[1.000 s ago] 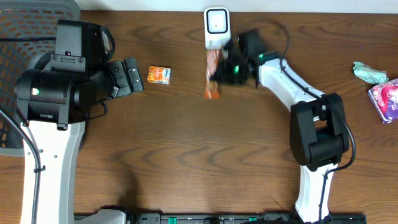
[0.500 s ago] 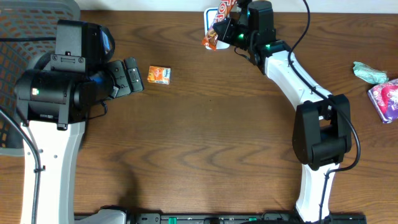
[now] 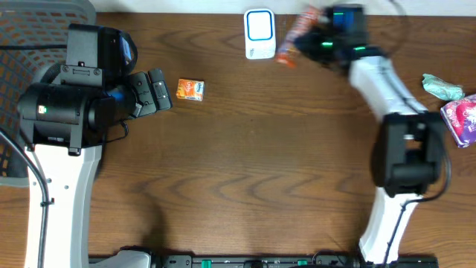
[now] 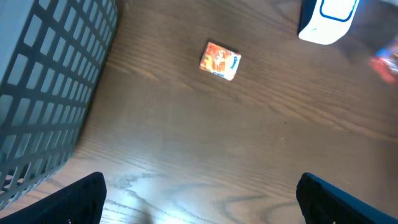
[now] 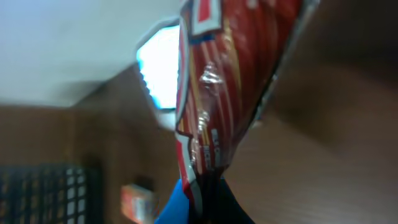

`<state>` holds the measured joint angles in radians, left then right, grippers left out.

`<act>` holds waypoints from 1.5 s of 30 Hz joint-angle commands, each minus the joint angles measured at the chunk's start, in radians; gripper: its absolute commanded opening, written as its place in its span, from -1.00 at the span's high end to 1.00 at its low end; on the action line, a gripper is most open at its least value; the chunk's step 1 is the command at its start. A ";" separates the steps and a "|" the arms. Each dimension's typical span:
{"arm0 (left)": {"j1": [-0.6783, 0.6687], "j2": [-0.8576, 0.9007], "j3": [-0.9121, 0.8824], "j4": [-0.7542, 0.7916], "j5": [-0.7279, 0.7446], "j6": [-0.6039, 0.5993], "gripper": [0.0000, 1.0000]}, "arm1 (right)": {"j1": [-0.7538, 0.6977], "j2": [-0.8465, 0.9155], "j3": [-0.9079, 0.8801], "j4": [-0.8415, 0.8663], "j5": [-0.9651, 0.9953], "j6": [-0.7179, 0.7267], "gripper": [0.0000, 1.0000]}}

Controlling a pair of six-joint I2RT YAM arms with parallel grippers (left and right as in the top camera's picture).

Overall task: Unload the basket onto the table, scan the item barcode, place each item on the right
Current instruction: 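Carry the red bar to the right side and release it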

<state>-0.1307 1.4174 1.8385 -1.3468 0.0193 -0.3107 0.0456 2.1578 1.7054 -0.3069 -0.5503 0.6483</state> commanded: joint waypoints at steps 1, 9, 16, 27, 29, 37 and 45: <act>0.004 0.001 0.005 -0.003 -0.013 -0.001 -0.96 | -0.183 -0.114 0.016 -0.171 0.015 -0.103 0.98; 0.004 0.001 0.005 -0.003 -0.013 -0.001 -0.96 | -0.523 -0.154 0.015 -0.584 0.211 -0.332 0.20; 0.004 0.001 0.005 -0.003 -0.013 -0.001 -0.96 | -0.643 -0.151 0.014 -0.653 0.135 -0.430 -0.35; 0.004 0.001 0.005 -0.003 -0.013 -0.001 -0.96 | -0.399 -0.148 0.014 -0.645 -0.034 -0.523 -0.37; 0.004 0.001 0.005 -0.003 -0.013 -0.001 -0.96 | -0.323 -0.143 0.014 -0.627 -0.019 -0.523 -0.41; 0.004 0.001 0.005 -0.003 -0.013 -0.001 -0.96 | -0.077 -0.142 0.011 -0.665 0.644 -0.422 0.63; 0.004 0.001 0.005 -0.003 -0.013 -0.001 -0.96 | -0.091 -0.142 -0.062 -0.791 0.933 -0.285 0.95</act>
<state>-0.1307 1.4174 1.8385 -1.3468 0.0193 -0.3107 -0.0185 2.0174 1.6852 -1.1000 0.2260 0.3008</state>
